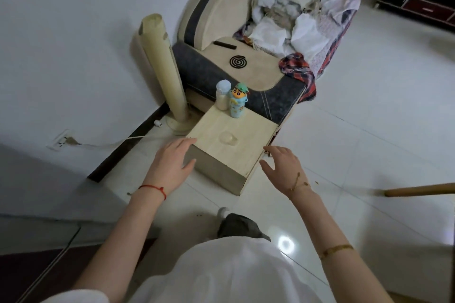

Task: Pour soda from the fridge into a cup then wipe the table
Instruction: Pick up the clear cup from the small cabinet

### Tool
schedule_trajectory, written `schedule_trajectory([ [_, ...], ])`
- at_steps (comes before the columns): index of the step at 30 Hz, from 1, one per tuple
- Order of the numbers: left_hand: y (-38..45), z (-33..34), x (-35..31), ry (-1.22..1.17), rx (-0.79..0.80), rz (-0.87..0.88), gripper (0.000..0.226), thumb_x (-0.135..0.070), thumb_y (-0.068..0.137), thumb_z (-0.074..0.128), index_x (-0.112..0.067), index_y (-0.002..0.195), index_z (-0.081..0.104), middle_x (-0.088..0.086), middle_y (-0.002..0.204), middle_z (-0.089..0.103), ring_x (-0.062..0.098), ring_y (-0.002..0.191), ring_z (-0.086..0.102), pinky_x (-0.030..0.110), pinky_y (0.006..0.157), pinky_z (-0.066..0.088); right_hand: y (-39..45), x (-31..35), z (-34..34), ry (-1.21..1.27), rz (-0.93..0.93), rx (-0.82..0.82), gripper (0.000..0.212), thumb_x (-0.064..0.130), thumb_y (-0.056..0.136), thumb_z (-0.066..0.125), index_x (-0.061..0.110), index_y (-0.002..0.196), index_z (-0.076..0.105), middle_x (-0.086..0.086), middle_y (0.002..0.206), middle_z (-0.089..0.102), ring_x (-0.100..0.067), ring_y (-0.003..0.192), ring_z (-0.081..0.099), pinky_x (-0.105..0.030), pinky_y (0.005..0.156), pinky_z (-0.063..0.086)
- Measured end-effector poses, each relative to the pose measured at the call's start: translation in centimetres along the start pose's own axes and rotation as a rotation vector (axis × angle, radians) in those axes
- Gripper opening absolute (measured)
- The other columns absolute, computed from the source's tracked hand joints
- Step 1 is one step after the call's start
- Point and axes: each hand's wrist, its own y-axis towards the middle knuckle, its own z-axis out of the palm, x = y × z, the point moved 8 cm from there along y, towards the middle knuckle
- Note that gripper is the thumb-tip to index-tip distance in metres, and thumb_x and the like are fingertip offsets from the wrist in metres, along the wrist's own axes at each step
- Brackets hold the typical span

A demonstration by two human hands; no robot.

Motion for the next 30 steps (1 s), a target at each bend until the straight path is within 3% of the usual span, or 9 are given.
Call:
schedule_trajectory([
  [7, 7.4, 1.6, 1.4, -0.001, 0.084, 0.040, 0.053, -0.026, 0.094, 0.059, -0.020, 0.145, 0.043, -0.003, 0.144, 0.049, 0.016, 0.132, 0.045, 0.036, 0.111, 0.040, 4.6, -2.3, 1.2, 0.028, 0.094, 0.018, 0.044, 0.035, 0.098, 0.049, 0.015, 0.137, 0.050, -0.005, 0.138, 0.055, -0.025, 0.129, 0.047, -0.038, 0.107, 0.037],
  [13, 14.1, 2.5, 2.5, -0.016, 0.099, 0.013, 0.055, -0.025, 0.094, 0.059, -0.021, 0.146, 0.040, -0.003, 0.145, 0.047, 0.017, 0.132, 0.045, 0.034, 0.107, 0.041, 10.4, -4.4, 1.5, 0.247, 0.184, -0.048, 0.036, 0.027, 0.096, 0.054, 0.012, 0.129, 0.058, -0.007, 0.127, 0.062, -0.025, 0.119, 0.056, -0.035, 0.103, 0.043],
  [19, 19.6, 5.5, 3.8, -0.139, 0.157, -0.049, 0.057, -0.017, 0.093, 0.062, -0.019, 0.147, 0.040, 0.001, 0.145, 0.046, 0.019, 0.132, 0.046, 0.035, 0.109, 0.041, 15.7, -6.6, 4.0, 0.504, 0.400, -0.002, 0.030, 0.018, 0.097, 0.052, 0.009, 0.123, 0.063, -0.006, 0.118, 0.067, -0.019, 0.103, 0.063, -0.019, 0.083, 0.041],
  [22, 22.1, 8.5, 4.7, -0.180, 0.225, -0.088, 0.058, -0.011, 0.092, 0.063, -0.015, 0.146, 0.043, 0.005, 0.142, 0.049, 0.021, 0.131, 0.047, 0.035, 0.108, 0.041, 18.0, -8.2, 6.7, 0.617, 0.524, 0.047, 0.028, 0.016, 0.096, 0.049, 0.009, 0.116, 0.067, -0.006, 0.113, 0.069, -0.017, 0.097, 0.062, -0.024, 0.084, 0.046],
  [25, 24.3, 12.2, 6.0, -0.168, 0.314, -0.110, 0.057, -0.011, 0.091, 0.063, -0.014, 0.144, 0.044, 0.005, 0.139, 0.051, 0.023, 0.129, 0.048, 0.035, 0.107, 0.041, 19.7, -10.5, 10.4, 0.797, 0.714, 0.093, 0.026, 0.015, 0.095, 0.047, 0.009, 0.106, 0.069, -0.010, 0.108, 0.071, -0.024, 0.096, 0.065, -0.040, 0.093, 0.053],
  [30, 27.0, 18.8, 8.7, -0.179, 0.431, -0.147, 0.059, -0.013, 0.089, 0.066, -0.014, 0.144, 0.044, 0.006, 0.137, 0.053, 0.022, 0.123, 0.053, 0.035, 0.103, 0.044, 21.2, -13.2, 16.3, 1.006, 0.969, 0.144, 0.030, 0.013, 0.098, 0.043, 0.000, 0.111, 0.067, -0.011, 0.099, 0.067, -0.024, 0.085, 0.062, -0.031, 0.077, 0.055],
])
